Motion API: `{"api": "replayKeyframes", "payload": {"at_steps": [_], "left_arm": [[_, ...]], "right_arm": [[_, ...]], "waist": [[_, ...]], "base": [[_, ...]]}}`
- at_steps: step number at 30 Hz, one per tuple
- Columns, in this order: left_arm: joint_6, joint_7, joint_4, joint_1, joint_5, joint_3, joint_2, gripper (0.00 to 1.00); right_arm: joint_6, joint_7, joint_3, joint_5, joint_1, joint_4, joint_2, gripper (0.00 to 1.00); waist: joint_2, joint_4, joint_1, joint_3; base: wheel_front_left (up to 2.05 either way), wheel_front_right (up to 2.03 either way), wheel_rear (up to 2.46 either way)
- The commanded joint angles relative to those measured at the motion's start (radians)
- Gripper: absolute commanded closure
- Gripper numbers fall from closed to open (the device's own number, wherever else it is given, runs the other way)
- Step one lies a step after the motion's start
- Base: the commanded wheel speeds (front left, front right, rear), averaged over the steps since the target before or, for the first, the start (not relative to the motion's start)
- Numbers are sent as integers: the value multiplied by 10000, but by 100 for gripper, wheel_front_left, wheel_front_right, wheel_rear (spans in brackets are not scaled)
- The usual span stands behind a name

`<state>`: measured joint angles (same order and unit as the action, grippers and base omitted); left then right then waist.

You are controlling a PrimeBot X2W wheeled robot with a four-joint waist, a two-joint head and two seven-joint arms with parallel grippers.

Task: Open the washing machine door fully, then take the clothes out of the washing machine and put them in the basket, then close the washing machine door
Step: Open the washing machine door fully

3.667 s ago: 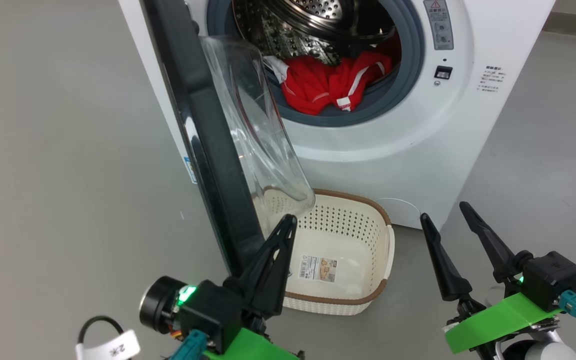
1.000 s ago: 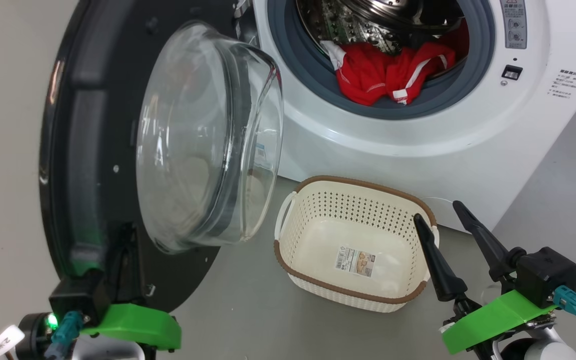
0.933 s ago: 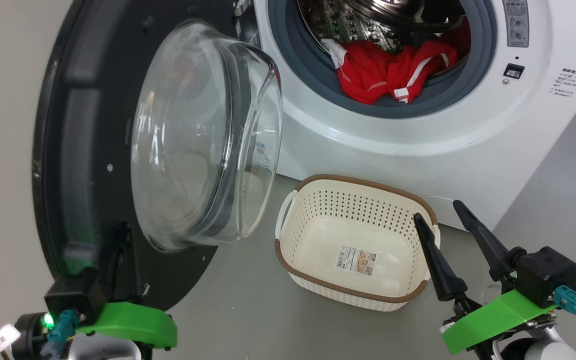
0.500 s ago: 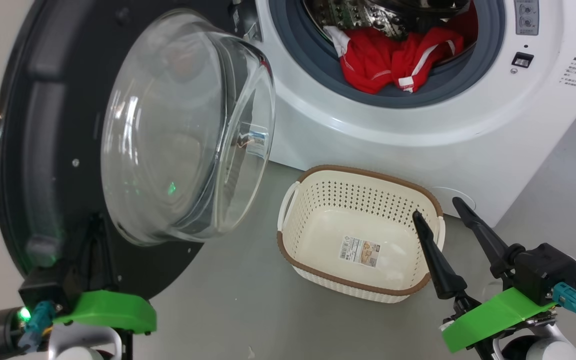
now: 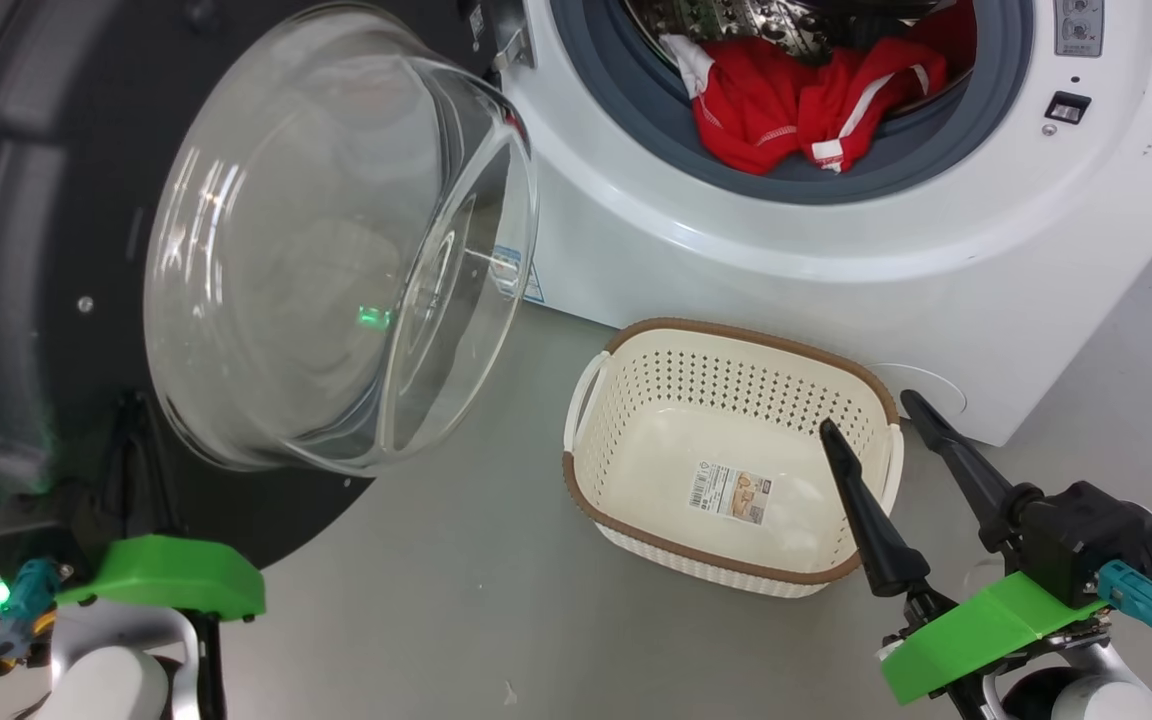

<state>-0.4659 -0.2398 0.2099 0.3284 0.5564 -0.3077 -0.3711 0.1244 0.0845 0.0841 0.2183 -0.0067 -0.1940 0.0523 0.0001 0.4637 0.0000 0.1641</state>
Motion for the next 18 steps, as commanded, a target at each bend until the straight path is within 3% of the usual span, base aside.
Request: {"api": "replayKeyframes", "payload": {"at_steps": [1, 18], "left_arm": [[-19, -107, -28, 452, 14, 625, -557, 100], [661, -216, 1318, 1070, -65, 1450, -275, 100]], "right_arm": [[63, 42, 307, -95, -384, -344, -20, 0], [63, 407, 387, -397, -409, -623, -20, 0]], "waist": [[-1, -2, 0, 19], [-1, -35, 0, 321]], "base": [[0, 0, 0], [0, 0, 0]]}}
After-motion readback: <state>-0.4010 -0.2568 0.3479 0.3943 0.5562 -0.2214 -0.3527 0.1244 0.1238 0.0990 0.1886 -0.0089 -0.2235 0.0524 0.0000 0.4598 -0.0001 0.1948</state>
